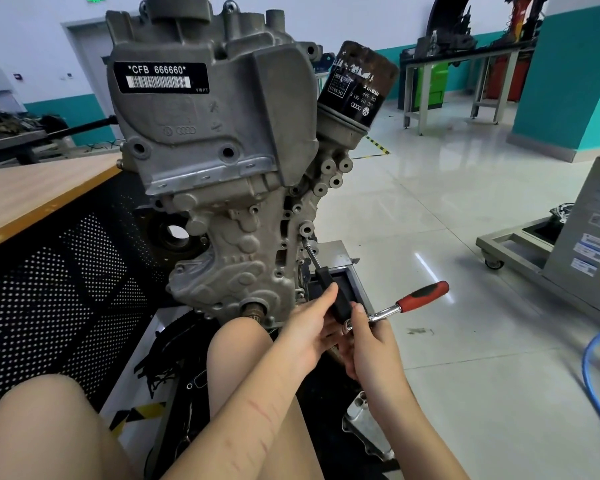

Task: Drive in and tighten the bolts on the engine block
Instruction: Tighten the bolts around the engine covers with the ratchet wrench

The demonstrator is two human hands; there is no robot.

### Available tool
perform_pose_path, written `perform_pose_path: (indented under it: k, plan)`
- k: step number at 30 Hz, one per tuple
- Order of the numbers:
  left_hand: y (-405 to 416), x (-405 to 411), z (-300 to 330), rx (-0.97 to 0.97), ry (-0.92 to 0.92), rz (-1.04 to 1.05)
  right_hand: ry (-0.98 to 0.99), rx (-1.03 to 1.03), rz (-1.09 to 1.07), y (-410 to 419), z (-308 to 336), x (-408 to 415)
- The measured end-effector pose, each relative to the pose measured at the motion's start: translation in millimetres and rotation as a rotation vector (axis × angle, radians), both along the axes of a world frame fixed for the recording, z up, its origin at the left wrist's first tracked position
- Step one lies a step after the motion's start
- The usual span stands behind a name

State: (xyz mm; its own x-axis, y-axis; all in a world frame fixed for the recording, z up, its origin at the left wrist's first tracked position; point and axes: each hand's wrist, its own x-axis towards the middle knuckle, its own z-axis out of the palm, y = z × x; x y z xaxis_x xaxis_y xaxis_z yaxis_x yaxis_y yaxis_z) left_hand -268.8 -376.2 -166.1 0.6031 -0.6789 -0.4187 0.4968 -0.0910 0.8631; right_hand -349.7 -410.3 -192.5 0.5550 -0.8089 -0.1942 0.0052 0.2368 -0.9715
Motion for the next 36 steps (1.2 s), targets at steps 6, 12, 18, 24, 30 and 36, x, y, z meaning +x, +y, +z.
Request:
perform_pose_path:
  k: [6, 12, 18, 24, 30, 36]
  plan:
    - [-2.7, 2.7, -4.4, 0.023, -0.01, 0.031, 0.153, -0.451, -0.022, 4.6, 2.5, -6.7]
    - [-3.0, 4.3, -0.1, 0.057, 0.004, 0.1, 0.434, -1.042, 0.048, 8.1, -0.7, -9.6]
    - [-1.6, 5.5, -1.0, 0.016, 0.059, 0.061, 0.198, -0.685, 0.066, 10.8, 1.1, -6.9]
    - [0.3, 2.7, 0.6, -0.069, 0.142, -0.017, -0.022, 0.033, 0.047, 5.3, 4.2, -0.5]
    - [2.1, 3.2, -1.0, -0.046, 0.128, -0.023, -0.092, 0.205, 0.076, 6.2, 6.7, -2.7]
    - [-0.9, 4.8, -3.9, -0.018, 0.102, 0.06, 0.211, -0.517, 0.027, 8.1, 5.0, -7.8]
